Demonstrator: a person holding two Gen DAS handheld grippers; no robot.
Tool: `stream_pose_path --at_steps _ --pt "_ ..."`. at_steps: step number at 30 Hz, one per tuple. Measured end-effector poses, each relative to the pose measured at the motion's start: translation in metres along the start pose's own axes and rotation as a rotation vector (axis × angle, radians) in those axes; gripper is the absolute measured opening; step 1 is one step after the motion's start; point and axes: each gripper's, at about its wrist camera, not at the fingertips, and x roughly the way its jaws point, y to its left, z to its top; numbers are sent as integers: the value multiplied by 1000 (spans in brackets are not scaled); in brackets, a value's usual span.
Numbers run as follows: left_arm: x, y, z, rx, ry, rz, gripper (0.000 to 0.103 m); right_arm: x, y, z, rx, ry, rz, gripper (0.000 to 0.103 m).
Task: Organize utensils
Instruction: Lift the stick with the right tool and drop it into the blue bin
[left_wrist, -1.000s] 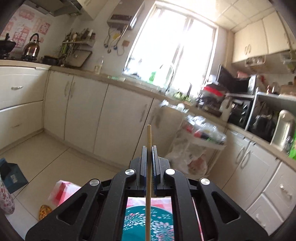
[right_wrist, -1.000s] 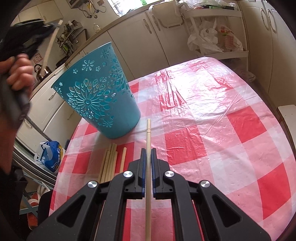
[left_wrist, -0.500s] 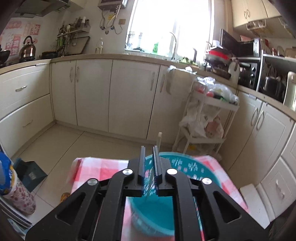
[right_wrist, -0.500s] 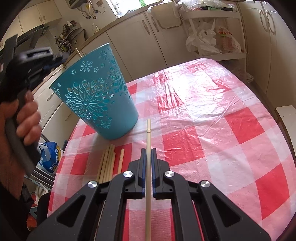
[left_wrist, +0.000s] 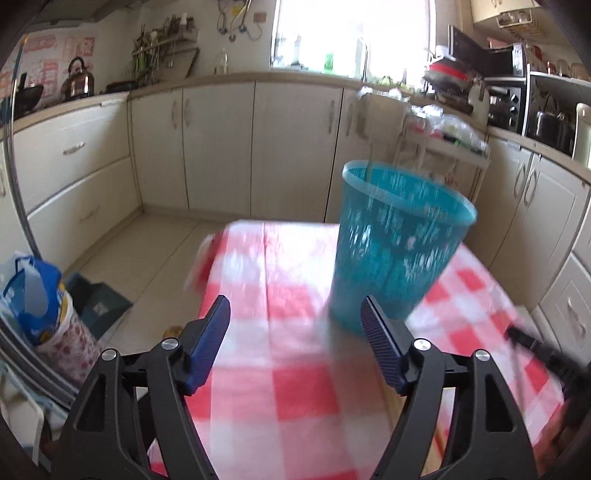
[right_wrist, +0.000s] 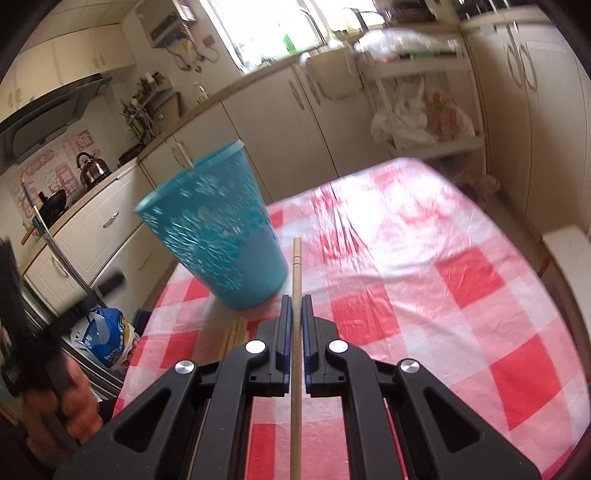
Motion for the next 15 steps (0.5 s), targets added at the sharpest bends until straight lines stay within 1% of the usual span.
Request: stream_pose_path --at_steps 3,6,8,10,13,15 --pt "2 8 -13 -13 33 -6 71 -11 12 8 3 -50 15 6" --pt "-3 13 -17 -12 35 -10 73 -20 26 26 -2 -114 35 6" --pt "-6 18 -22 -12 30 -13 76 -23 39 43 -12 -157 51 6" --pt "-8 22 -23 -24 31 -22 76 -21 58 70 -27 -206 77 6" --pt "-11 31 -25 -45 27 -31 76 -10 86 105 -47 -274 104 6" --pt "-12 35 -23 -63 25 -35 76 4 104 128 -54 -331 100 6"
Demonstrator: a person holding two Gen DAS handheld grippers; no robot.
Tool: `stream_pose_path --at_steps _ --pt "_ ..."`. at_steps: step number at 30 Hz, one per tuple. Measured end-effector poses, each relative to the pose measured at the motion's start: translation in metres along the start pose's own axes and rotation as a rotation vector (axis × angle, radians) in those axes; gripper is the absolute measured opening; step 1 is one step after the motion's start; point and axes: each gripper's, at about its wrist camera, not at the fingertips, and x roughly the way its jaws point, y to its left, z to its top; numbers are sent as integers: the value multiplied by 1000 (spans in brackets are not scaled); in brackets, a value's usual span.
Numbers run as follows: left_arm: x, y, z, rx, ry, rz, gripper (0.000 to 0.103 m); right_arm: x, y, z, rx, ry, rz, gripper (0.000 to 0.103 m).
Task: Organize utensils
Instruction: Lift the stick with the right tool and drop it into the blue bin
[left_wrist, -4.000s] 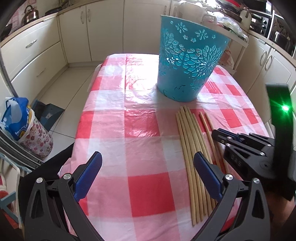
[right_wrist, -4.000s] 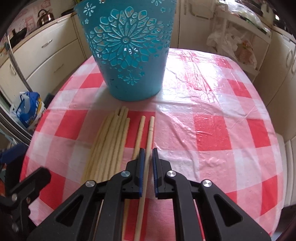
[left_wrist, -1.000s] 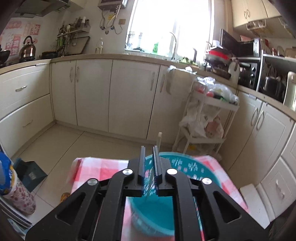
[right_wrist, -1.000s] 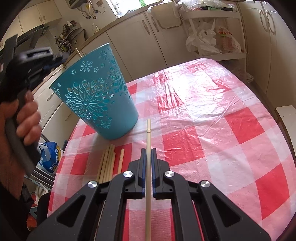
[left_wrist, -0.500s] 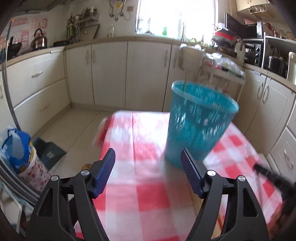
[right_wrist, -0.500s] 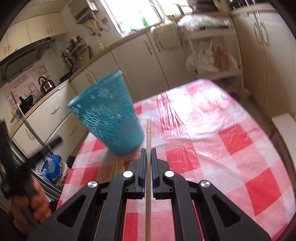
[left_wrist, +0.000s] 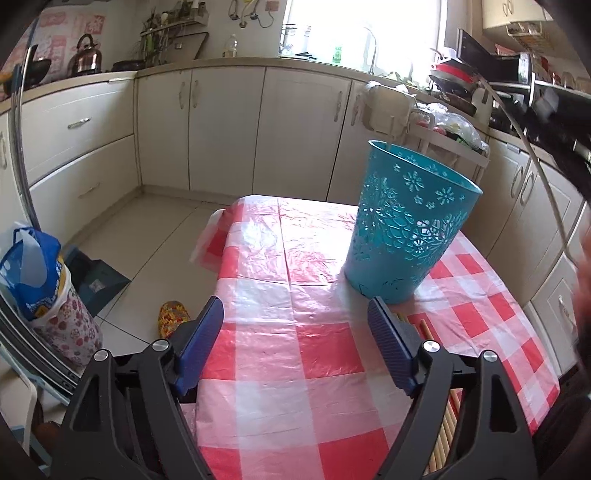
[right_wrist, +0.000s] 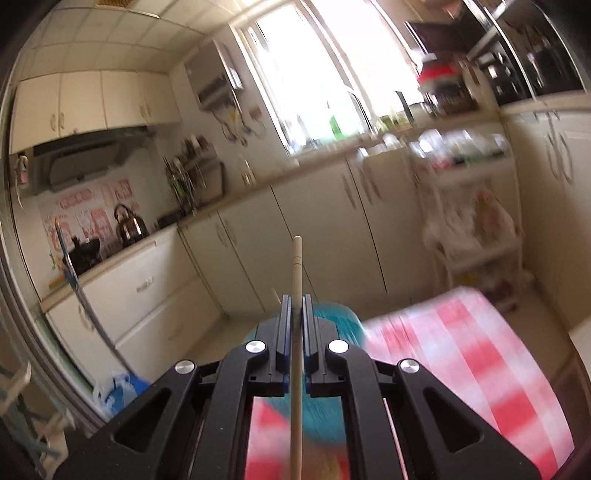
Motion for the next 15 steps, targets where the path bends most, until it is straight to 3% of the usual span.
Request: stream_pose_path --at_steps 5,9,13,14,15 --pt "-2 12 0 -36 -1 -4 77 62 15 19 6 -39 -79 6" --pt "0 21 -1 -61 8 -7 77 103 9 8 17 61 -159 6" --pt "1 28 -2 -75 14 -6 77 103 10 -10 -25 116 -154 7" --pt "1 28 -3 -79 15 -5 77 100 12 -15 -44 133 -146 10" --pt "1 29 -3 -84 20 -5 77 98 13 -19 -54 145 -141 21"
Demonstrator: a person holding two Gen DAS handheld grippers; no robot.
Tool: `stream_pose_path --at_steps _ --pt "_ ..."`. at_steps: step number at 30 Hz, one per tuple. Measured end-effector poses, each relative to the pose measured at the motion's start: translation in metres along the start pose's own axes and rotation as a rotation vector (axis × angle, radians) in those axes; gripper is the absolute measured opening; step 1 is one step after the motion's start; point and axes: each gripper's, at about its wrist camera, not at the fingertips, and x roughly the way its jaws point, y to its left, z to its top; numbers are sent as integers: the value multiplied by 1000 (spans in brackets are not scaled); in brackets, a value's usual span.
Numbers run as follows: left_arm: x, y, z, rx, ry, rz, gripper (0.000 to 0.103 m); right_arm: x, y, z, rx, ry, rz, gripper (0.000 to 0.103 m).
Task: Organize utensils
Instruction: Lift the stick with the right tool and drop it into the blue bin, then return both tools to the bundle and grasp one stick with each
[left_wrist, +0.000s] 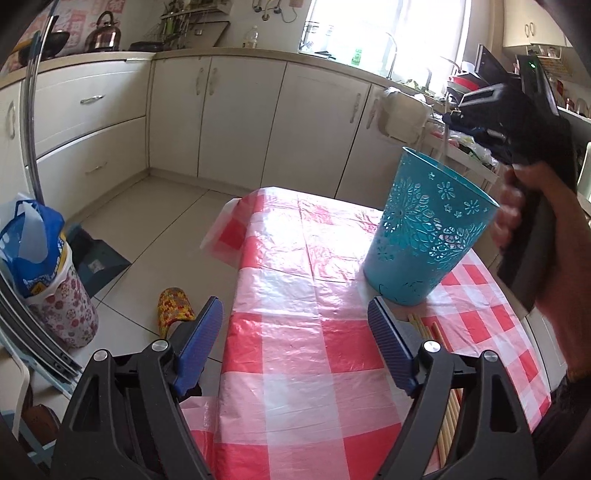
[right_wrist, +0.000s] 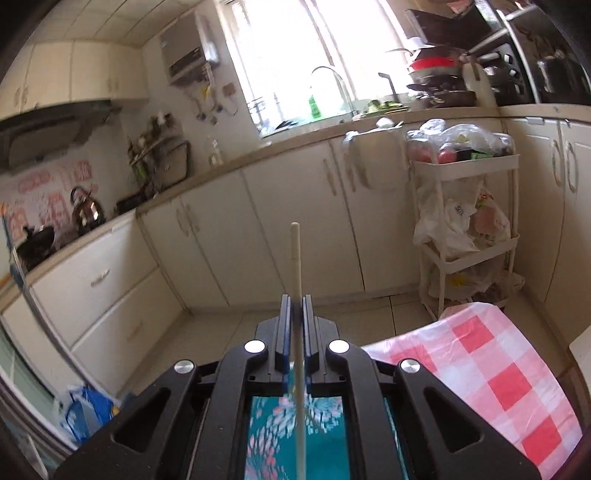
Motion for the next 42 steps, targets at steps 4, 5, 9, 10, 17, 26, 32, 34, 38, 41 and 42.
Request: stream_pose_path --at_steps 4,5,9,10,17,26,32,34,38,41,42 --pt "-6 -1 -1 -1 3 12 77 -32 -2 -17 -24 8 40 28" --pt "-8 -2 -2 2 5 13 77 -49 -6 -23 -23 0 54 28" --pt "-18 -9 -7 22 18 24 77 -100 -27 -58 -6 41 70 28" --pt "-20 -12 -9 29 23 23 78 -108 -32 -70 -5 67 65 28" --pt "-30 -35 -30 82 77 20 79 -111 -68 -172 -50 399 -30 27" --pt "-24 -60 -42 108 145 23 79 -70 -47 -199 -183 499 -105 23" --pt "7 -92 -40 167 183 23 79 -76 -62 -199 -209 511 -138 12" --pt "21 -101 -41 189 202 41 79 -81 -72 -198 -193 507 -137 11" --pt "42 -106 -43 196 241 71 79 -86 -84 -197 -154 493 -106 11" --pt "50 -107 -43 193 261 69 79 -90 -88 -197 -135 489 -83 11" --pt "52 -109 -43 198 264 68 79 -90 -89 -196 -126 490 -76 11"
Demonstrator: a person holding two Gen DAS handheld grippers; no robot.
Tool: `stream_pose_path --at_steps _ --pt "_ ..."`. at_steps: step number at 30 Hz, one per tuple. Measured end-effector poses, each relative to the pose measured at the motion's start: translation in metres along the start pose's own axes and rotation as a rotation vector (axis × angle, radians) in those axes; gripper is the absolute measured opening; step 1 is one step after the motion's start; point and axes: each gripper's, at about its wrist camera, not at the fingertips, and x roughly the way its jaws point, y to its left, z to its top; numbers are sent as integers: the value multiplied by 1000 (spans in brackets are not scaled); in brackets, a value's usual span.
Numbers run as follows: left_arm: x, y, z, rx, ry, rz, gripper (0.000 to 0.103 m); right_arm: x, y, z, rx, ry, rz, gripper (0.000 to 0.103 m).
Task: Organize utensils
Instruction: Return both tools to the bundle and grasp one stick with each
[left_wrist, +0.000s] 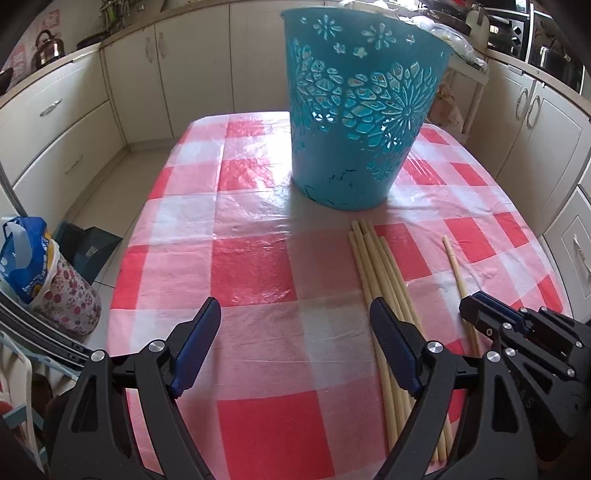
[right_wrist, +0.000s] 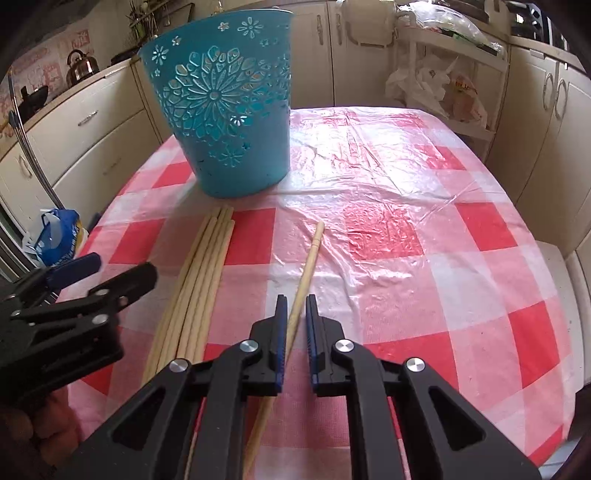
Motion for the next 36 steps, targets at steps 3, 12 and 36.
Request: stream_pose_path --at_steps 3,12,36 --pt "4 -6 0 22 4 2 79 0 -2 1 15 3 19 11" --pt "12 -11 3 20 30 36 79 -4 -9 4 42 -9 46 11" --pt "19 -16 17 181 77 -149 6 5 6 13 -82 30 70 6"
